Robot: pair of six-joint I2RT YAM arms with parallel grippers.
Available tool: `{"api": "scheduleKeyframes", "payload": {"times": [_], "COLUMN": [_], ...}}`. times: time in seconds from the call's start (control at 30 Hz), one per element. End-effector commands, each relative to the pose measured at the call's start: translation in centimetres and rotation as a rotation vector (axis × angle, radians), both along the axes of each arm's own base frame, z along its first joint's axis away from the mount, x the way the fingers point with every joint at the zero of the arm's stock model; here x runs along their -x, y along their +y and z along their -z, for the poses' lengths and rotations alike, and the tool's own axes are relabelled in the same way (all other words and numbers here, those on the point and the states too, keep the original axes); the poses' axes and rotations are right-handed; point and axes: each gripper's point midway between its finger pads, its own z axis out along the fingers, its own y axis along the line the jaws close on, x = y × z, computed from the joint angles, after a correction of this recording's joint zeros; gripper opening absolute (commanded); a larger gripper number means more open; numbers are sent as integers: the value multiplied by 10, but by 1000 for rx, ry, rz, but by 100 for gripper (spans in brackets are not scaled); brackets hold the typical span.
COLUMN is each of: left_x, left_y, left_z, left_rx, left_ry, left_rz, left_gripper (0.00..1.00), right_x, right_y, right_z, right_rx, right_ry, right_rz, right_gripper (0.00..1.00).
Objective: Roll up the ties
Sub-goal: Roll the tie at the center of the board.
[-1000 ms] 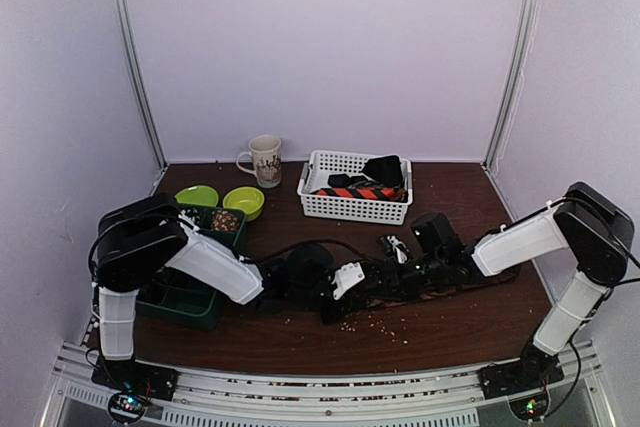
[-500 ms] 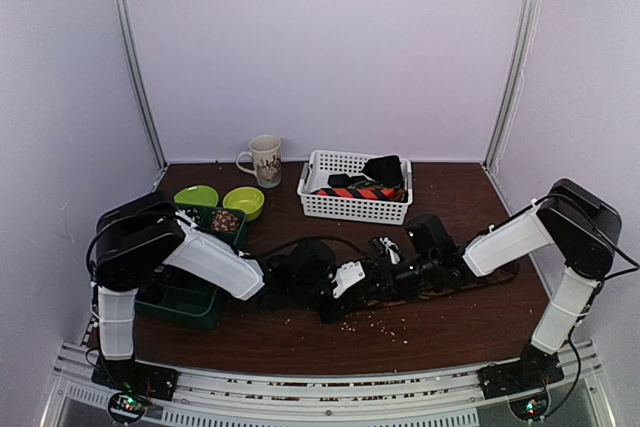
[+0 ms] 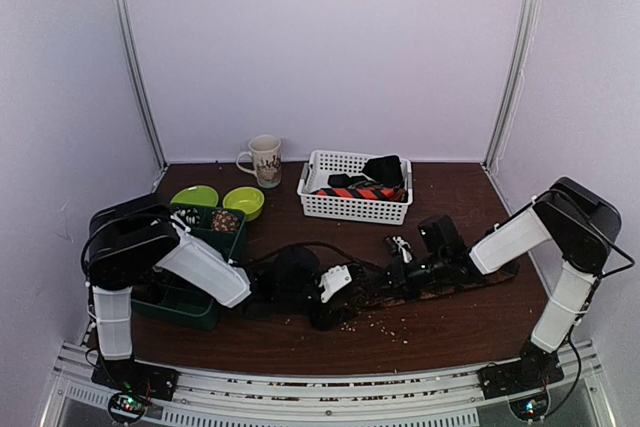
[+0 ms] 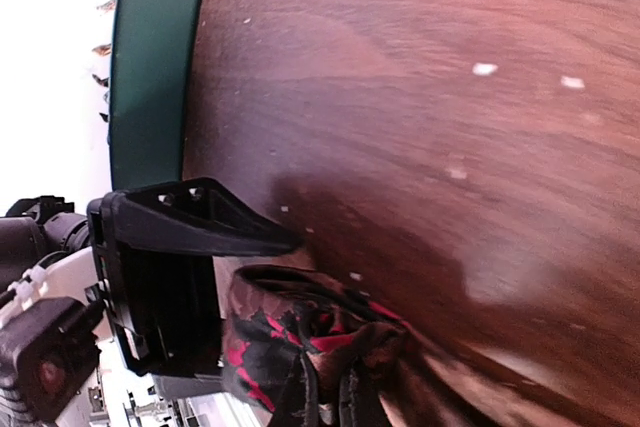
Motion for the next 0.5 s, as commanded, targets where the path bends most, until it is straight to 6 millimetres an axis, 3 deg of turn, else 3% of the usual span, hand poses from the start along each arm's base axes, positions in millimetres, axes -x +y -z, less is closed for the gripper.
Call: {"api": "scheduleKeyframes", "payload": {"times": [0.0,0.27,0.4,0.47], "left_x": [-7,-2,-8,-12], "left_y": [-11,-45,-56,-59], "left_z": [-12,-15,-11,-3], "left_rx": [139,281,315,286], "left_ry": [-39,24,50,44], "left_rz": [-19,-12,-39,-44], "left_gripper": [69,72,75,71], "right_x": [19,33,34,32], "right_y": [-41,-58,-53,-48], "right_z": [52,65,61,56], "right_rx": [171,225,207,191], "right_ry": [116,122,110,98], "right_rz": [53,64,69,69], "right_gripper": [0,0,0,0]}}
